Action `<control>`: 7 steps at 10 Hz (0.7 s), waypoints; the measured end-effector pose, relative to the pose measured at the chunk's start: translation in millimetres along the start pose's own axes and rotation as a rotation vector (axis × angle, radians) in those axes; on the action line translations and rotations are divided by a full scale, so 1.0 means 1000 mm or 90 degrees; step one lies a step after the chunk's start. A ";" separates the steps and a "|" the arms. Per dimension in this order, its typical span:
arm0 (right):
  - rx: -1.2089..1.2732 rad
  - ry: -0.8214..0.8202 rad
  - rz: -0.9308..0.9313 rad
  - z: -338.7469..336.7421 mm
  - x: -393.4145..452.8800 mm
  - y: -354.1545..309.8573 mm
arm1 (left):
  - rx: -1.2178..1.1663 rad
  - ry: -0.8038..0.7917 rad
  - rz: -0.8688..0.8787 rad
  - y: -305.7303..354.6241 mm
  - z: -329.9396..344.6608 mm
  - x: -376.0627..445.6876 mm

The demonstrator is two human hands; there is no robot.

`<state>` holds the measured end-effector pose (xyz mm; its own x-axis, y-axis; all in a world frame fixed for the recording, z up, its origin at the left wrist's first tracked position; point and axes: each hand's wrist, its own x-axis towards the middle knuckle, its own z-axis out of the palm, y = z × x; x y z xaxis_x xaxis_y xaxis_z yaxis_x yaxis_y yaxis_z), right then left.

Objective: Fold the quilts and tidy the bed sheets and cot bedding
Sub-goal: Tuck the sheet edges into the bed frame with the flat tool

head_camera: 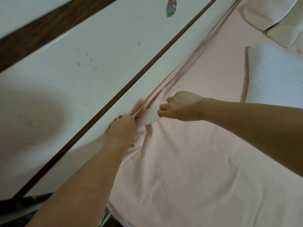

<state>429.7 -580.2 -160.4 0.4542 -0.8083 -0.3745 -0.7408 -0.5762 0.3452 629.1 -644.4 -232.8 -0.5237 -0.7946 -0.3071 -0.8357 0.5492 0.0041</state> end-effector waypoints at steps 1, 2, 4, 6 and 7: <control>0.033 -0.034 -0.016 0.003 0.034 -0.029 | 0.008 -0.018 -0.019 -0.006 0.006 -0.006; 0.079 -0.042 0.065 0.013 0.066 -0.054 | -0.058 -0.065 0.009 -0.028 0.018 -0.018; 0.186 -0.092 0.094 0.008 0.111 -0.084 | -0.053 -0.049 0.000 -0.055 0.033 -0.049; 0.025 -0.083 0.130 -0.004 0.074 -0.115 | -0.095 -0.084 -0.008 -0.068 0.027 -0.081; 0.010 -0.024 0.123 -0.023 0.036 -0.123 | -0.004 -0.037 -0.019 -0.085 0.031 -0.103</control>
<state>548.6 -541.0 -196.6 0.2846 -0.8985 -0.3343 -0.8200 -0.4088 0.4006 759.1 -601.2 -230.7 -0.4886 -0.7940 -0.3617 -0.8518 0.5239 0.0008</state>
